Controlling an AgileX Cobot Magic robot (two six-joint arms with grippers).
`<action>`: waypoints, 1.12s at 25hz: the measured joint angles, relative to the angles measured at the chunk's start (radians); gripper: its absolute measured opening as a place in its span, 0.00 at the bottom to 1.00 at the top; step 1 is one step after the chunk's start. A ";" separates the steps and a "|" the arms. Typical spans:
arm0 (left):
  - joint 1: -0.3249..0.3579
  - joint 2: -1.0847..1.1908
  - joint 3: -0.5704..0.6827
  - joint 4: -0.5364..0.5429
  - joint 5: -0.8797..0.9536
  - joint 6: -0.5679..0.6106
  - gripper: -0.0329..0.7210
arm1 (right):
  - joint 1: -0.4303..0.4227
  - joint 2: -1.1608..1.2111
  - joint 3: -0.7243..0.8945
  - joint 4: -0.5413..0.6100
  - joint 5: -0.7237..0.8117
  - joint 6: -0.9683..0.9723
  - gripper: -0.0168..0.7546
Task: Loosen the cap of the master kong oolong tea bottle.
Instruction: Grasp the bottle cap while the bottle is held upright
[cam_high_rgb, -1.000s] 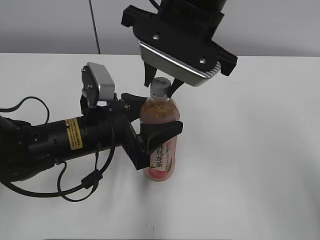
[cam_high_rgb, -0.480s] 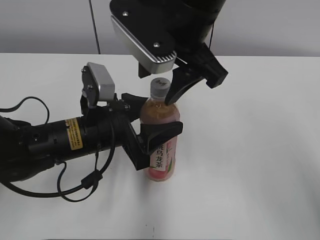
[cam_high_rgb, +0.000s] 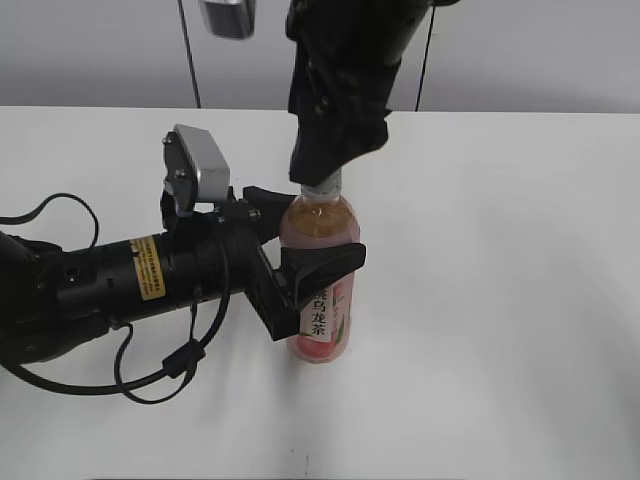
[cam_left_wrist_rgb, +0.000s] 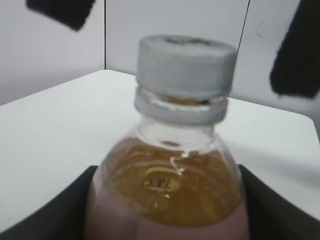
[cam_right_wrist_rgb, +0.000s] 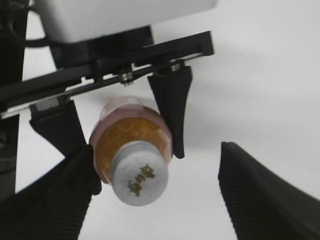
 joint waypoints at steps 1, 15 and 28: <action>0.000 0.000 0.000 0.000 0.000 0.000 0.66 | 0.000 0.000 -0.019 0.001 0.000 0.064 0.78; 0.000 0.000 0.000 0.000 -0.001 0.000 0.66 | 0.000 0.000 -0.084 -0.047 0.003 0.983 0.78; 0.000 0.000 0.000 0.000 -0.001 0.002 0.66 | 0.000 -0.088 0.040 -0.031 0.003 1.162 0.78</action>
